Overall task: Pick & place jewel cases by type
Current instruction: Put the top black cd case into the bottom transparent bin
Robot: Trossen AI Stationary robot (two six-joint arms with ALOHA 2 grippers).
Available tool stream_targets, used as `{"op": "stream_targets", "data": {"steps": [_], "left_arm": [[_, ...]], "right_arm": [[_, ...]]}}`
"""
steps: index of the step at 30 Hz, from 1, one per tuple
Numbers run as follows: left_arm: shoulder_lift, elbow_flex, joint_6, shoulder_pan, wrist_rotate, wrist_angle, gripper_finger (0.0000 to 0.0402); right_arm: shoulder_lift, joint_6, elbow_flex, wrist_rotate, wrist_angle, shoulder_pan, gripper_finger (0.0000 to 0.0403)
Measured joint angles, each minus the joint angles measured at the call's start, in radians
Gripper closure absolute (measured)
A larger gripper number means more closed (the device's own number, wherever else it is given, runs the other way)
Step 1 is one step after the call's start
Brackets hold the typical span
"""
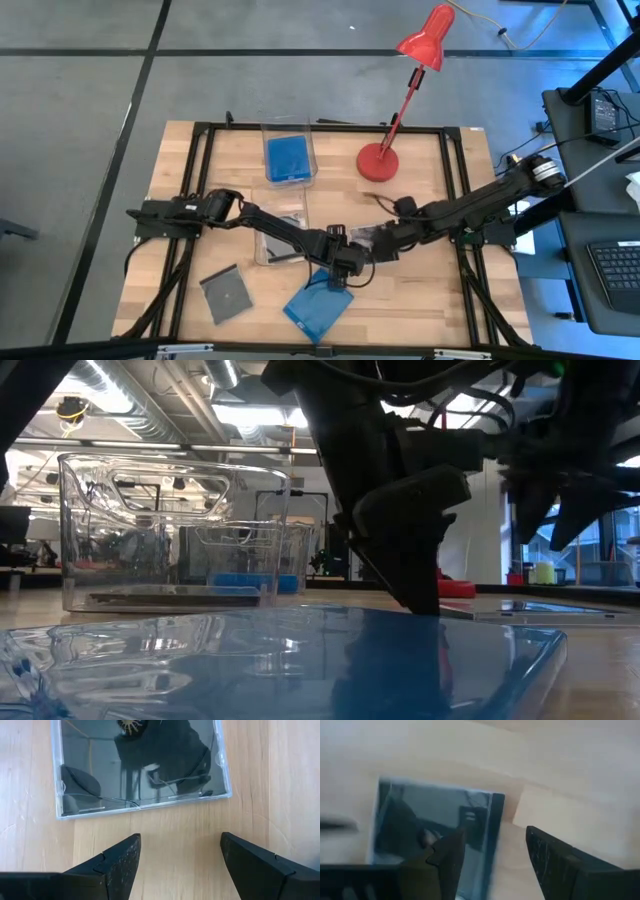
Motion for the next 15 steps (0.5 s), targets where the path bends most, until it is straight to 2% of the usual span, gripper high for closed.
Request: {"op": "stream_targets", "data": {"steps": [3, 7, 11, 13, 15], "left_arm": [[0.0, 0.0, 0.017, -0.003, -0.044, -0.002, 0.013], [-0.007, -0.002, 0.102, -0.016, -0.116, -0.008, 0.013], [-0.022, -0.006, 0.212, -0.028, -0.206, -0.027, 0.013], [-0.023, -0.007, 0.244, -0.032, -0.24, -0.031, 0.013], [-0.023, -0.007, 0.256, -0.035, -0.269, -0.033, 0.013]], "right_arm": [[-0.013, -0.296, 0.0, -0.014, -0.022, 0.0, 0.0192], [-0.016, -0.346, -0.029, -0.139, 0.04, -0.001, 0.0192], [-0.066, -0.379, -0.14, -0.248, 0.317, -0.003, 0.0192], [-0.114, -0.36, -0.22, -0.252, 0.458, -0.004, 0.0192], [-0.184, -0.314, -0.291, -0.211, 0.544, -0.003, 0.0192]]}}
